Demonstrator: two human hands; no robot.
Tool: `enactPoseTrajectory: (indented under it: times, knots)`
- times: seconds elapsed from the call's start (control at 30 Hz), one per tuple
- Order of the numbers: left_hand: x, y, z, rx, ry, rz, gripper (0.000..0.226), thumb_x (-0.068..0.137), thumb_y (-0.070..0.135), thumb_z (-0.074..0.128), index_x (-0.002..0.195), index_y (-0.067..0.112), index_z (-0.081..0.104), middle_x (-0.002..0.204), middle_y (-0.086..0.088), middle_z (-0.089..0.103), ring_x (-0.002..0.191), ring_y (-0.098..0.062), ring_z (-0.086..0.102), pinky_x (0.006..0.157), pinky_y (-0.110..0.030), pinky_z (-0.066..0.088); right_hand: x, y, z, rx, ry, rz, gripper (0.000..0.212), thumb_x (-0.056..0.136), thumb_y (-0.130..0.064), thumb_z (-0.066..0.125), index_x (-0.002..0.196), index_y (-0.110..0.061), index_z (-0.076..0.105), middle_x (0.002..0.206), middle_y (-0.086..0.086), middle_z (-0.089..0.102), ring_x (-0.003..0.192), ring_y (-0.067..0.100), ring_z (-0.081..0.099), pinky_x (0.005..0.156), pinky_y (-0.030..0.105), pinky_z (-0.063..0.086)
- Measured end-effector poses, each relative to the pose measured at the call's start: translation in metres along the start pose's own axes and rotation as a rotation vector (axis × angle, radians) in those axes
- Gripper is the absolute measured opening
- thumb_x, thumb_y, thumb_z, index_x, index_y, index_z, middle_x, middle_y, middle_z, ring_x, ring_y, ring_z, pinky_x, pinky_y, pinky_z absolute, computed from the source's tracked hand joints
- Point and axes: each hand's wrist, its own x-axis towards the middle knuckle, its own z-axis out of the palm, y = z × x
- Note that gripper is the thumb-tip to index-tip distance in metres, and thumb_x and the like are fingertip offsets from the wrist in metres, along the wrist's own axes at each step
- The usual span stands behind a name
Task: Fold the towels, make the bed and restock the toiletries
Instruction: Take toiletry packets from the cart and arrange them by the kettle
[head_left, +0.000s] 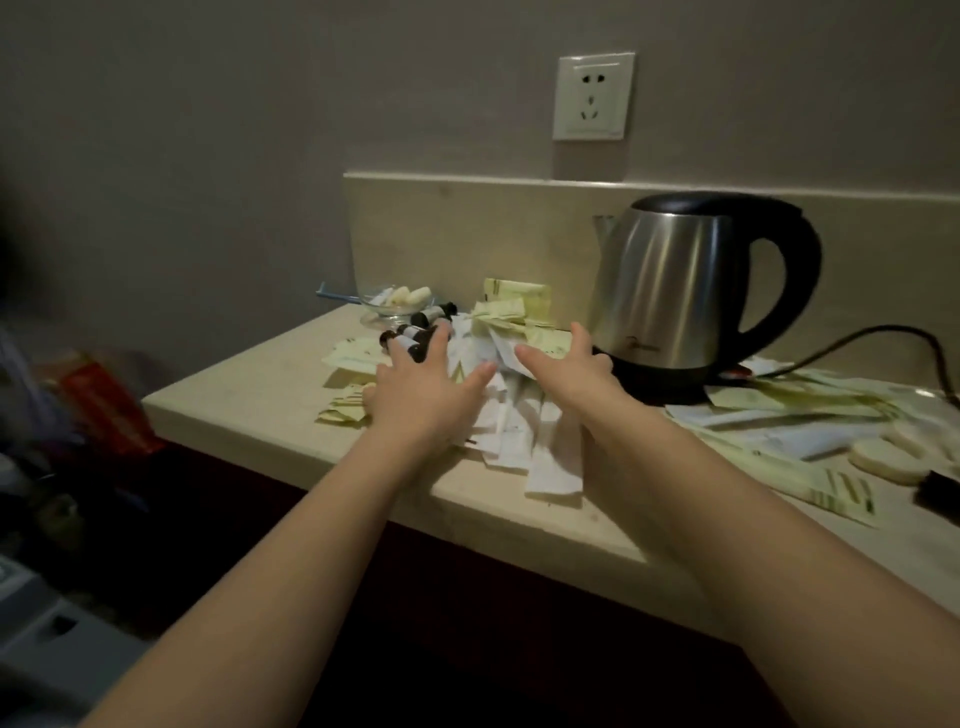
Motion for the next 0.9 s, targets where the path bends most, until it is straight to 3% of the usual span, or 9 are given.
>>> enactPoseTrajectory:
  times: [0.1,0.23,0.33,0.43,0.57,0.73,0.9]
  knots:
    - [0.012,0.008,0.003,0.114,-0.061,-0.020,0.085,0.078,0.083,0.025,0.149,0.040,0.005,0.156,-0.020,0.012,0.135,-0.042,0.029,0.105,-0.052,0.028,0.025,-0.008,0.013,-0.121,0.028,0.030,0.084,0.085,-0.063,0.048,0.150,-0.034,0.004,0.151,0.014,0.018,0.128,0.039,0.037,0.098,0.042,0.039]
    - [0.015,0.013,0.008,0.233,-0.042,0.035,0.060,0.085,0.060,0.035,0.137,0.030,0.035,0.134,-0.017,0.047,0.122,-0.039,0.040,0.090,-0.045,0.036,0.036,-0.007,0.018,-0.175,0.039,0.033,0.086,0.081,-0.063,0.056,0.150,-0.034,0.011,0.145,0.014,0.025,0.115,0.033,0.050,0.081,0.034,0.043]
    - [0.022,0.008,0.010,0.180,-0.018,0.087,0.052,0.084,0.051,0.037,0.129,0.025,0.041,0.121,-0.016,0.056,0.111,-0.037,0.049,0.085,-0.042,0.044,0.036,0.001,0.016,-0.112,0.063,-0.022,0.076,0.083,-0.054,0.061,0.147,-0.034,0.025,0.142,0.013,0.031,0.108,0.027,0.054,0.084,0.031,0.042]
    - [0.023,0.006,0.005,0.144,0.033,0.132,0.048,0.087,0.037,0.045,0.132,0.021,0.039,0.103,-0.009,0.061,0.097,-0.030,0.058,0.070,-0.034,0.045,0.037,0.007,0.014,-0.030,0.084,-0.071,0.058,0.085,-0.044,0.065,0.137,-0.033,0.042,0.136,0.009,0.035,0.089,0.021,0.050,0.091,0.032,0.044]
    - [0.017,0.005,0.002,0.087,0.075,0.132,0.055,0.085,0.028,0.051,0.137,0.023,0.035,0.088,-0.003,0.059,0.082,-0.024,0.058,0.063,-0.030,0.046,0.038,0.012,0.016,0.141,0.105,-0.083,0.040,0.082,-0.028,0.070,0.119,-0.030,0.055,0.131,0.006,0.044,0.084,0.017,0.051,0.081,0.027,0.043]
    - [0.016,0.004,0.003,0.010,0.096,0.137,0.059,0.084,0.024,0.053,0.139,0.025,0.035,0.085,0.000,0.057,0.077,-0.022,0.055,0.056,-0.028,0.042,0.034,0.015,0.012,0.269,0.085,-0.046,0.035,0.083,-0.015,0.068,0.114,-0.026,0.058,0.109,-0.001,0.055,0.088,0.017,0.054,0.066,0.024,0.043]
    - [0.014,0.001,0.006,-0.120,0.136,0.118,0.060,0.083,0.022,0.056,0.140,0.027,0.037,0.109,-0.004,0.063,0.088,-0.024,0.059,0.066,-0.031,0.047,0.029,0.014,0.008,0.313,0.070,0.010,0.036,0.082,-0.011,0.067,0.114,-0.027,0.057,0.110,-0.002,0.055,0.092,0.018,0.056,0.060,0.023,0.044]
